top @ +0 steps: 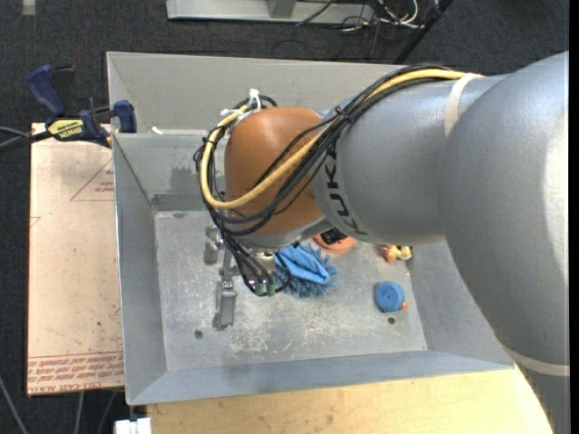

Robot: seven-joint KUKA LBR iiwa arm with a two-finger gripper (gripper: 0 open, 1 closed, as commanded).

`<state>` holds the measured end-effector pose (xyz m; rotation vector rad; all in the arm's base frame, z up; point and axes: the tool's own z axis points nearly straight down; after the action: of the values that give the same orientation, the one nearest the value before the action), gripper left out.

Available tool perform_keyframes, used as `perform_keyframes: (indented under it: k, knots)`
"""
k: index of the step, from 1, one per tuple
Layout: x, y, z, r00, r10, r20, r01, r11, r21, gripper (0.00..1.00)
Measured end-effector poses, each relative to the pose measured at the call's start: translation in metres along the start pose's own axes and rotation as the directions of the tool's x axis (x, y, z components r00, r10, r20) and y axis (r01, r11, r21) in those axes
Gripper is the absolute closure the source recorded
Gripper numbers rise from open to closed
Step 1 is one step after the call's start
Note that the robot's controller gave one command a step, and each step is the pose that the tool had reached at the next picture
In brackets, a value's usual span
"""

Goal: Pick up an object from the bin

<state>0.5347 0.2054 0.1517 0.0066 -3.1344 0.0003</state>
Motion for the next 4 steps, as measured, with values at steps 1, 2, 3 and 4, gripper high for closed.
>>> perform_keyframes:
  k: [1, 2, 3, 4]
  knots:
    - [-0.002, -0.001, -0.005, 1.0, 0.004, 0.007, -0.004, 1.0, -0.002, 0.0]
    - [-0.033, -0.042, -0.032, 0.997, 0.076, 0.003, -0.076, 0.997, -0.003, 0.0]
    - [-0.042, -0.046, -0.081, 0.996, 0.084, 0.004, -0.084, 0.996, 0.002, 0.0]
    - [-0.063, -0.051, -0.073, 0.998, -0.055, 0.024, 0.056, 0.998, -0.006, 0.0]
